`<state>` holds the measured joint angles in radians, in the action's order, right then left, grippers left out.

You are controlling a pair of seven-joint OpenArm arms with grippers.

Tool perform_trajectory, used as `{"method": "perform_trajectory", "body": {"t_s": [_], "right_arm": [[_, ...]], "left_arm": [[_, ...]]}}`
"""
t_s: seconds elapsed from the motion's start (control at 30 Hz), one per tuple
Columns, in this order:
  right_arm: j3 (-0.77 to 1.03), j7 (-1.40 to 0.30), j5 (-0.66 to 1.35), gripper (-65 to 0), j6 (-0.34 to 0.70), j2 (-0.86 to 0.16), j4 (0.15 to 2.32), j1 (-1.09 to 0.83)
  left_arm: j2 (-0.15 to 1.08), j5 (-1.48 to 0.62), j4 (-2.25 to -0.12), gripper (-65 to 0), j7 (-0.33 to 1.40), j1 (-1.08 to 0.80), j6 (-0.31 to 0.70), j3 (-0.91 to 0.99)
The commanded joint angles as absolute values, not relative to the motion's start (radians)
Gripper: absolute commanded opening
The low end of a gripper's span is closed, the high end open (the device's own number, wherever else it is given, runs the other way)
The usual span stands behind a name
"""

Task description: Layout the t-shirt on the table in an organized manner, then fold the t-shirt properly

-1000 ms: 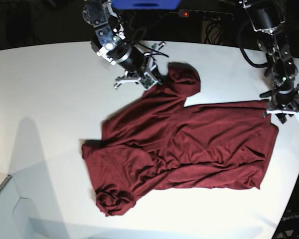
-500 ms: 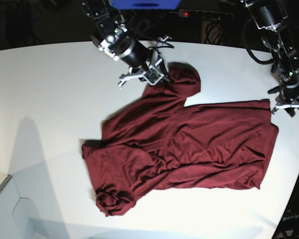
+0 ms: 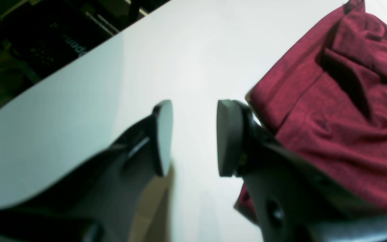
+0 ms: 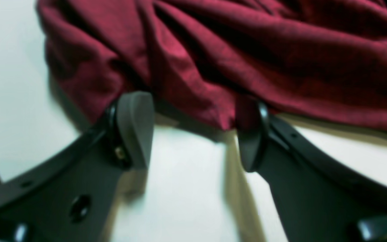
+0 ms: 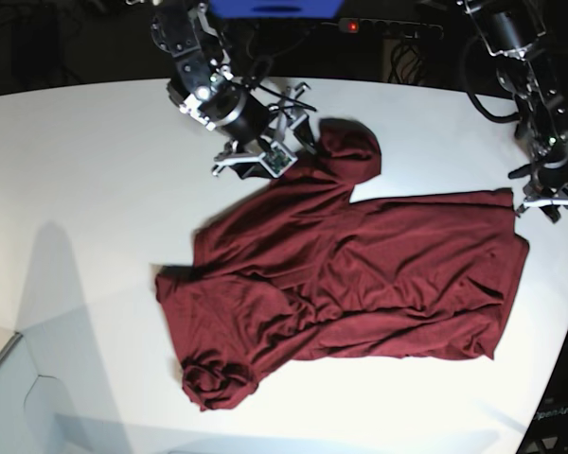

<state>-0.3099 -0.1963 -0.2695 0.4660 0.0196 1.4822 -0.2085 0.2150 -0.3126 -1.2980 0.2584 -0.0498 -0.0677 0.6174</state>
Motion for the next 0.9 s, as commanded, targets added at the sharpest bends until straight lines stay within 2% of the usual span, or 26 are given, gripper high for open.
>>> {"method": "perform_trajectory", "body": {"t_s": [0.0, 0.03, 0.1, 0.17, 0.23, 0.27, 0.4, 0.63, 0.87], "right_arm": [[-0.312, -0.171, -0.259, -26.7, 0.463, 0.028, 1.486, -0.196], [-0.312, -0.171, -0.259, -27.3, 0.463, 0.028, 1.474, -0.188], [-0.312, -0.171, -0.257, -32.8, 0.463, 0.028, 1.449, -0.179], [-0.314, -0.171, -0.255, -45.6, 0.463, 0.028, 1.446, -0.177], [-0.317, -0.171, -0.255, -61.6, 0.463, 0.028, 1.471, -0.182], [-0.317, -0.171, -0.255, -65.0, 0.463, 0.030, 1.495, -0.188], [-0.326, -0.171, -0.254, -65.0, 0.466, 0.035, 1.653, -0.229], [-0.458, -0.170, -0.252, -65.0, 0.466, 0.033, 1.971, -0.216], [-0.512, -0.170, -0.259, -65.0, 0.461, 0.065, 2.029, -0.061]], "left_arm": [[0.229, -0.312, -1.319, -43.3, 0.232, -0.038, -0.067, 0.621], [0.229, -0.312, -1.319, -43.3, 0.232, -0.038, -0.067, 0.622], [0.229, -0.312, -1.319, -43.3, 0.232, -0.038, -0.067, 0.622], [0.229, -0.312, -1.319, -43.3, 0.232, -0.038, -0.067, 0.622], [0.229, -0.312, -1.319, -43.3, 0.232, -0.038, -0.067, 0.622], [0.229, -0.312, -1.319, -43.3, 0.232, -0.038, -0.067, 0.622], [0.231, -0.312, -1.319, -43.3, 0.232, -0.038, -0.067, 0.622], [0.231, -0.308, -1.359, -43.3, 0.236, -0.051, -0.067, 0.622], [0.231, -0.306, -1.544, -43.3, 0.406, -0.073, -0.067, 0.638]]}}
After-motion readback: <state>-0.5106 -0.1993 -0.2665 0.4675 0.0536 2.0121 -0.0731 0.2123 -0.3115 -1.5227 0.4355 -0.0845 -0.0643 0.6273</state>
